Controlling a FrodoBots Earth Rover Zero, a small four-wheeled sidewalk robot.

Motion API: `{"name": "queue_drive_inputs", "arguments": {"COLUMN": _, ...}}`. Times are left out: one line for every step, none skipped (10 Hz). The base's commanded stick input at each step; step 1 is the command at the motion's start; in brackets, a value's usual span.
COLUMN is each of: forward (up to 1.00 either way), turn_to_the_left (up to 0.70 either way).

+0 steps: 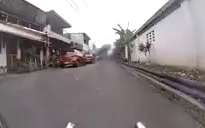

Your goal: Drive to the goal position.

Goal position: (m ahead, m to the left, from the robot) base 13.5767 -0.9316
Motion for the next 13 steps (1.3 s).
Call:
{"name": "queue_drive_inputs", "arguments": {"forward": 0.7, "turn_to_the_left": -0.03}}
{"name": "queue_drive_inputs", "arguments": {"forward": 0.7, "turn_to_the_left": 0.0}}
{"name": "queue_drive_inputs", "arguments": {"forward": 0.7, "turn_to_the_left": 0.0}}
{"name": "queue_drive_inputs", "arguments": {"forward": 0.7, "turn_to_the_left": 0.0}}
{"name": "queue_drive_inputs", "arguments": {"forward": 0.7, "turn_to_the_left": 0.0}}
{"name": "queue_drive_inputs", "arguments": {"forward": 0.7, "turn_to_the_left": 0.0}}
{"name": "queue_drive_inputs", "arguments": {"forward": 0.7, "turn_to_the_left": 0.0}}
{"name": "queue_drive_inputs", "arguments": {"forward": 0.7, "turn_to_the_left": 0.0}}
{"name": "queue_drive_inputs", "arguments": {"forward": 0.7, "turn_to_the_left": 0.0}}
{"name": "queue_drive_inputs", "arguments": {"forward": 0.7, "turn_to_the_left": 0.0}}
{"name": "queue_drive_inputs", "arguments": {"forward": 0.7, "turn_to_the_left": 0.0}}
{"name": "queue_drive_inputs", "arguments": {"forward": 0.7, "turn_to_the_left": 0.0}}
{"name": "queue_drive_inputs", "arguments": {"forward": 0.7, "turn_to_the_left": 0.0}}
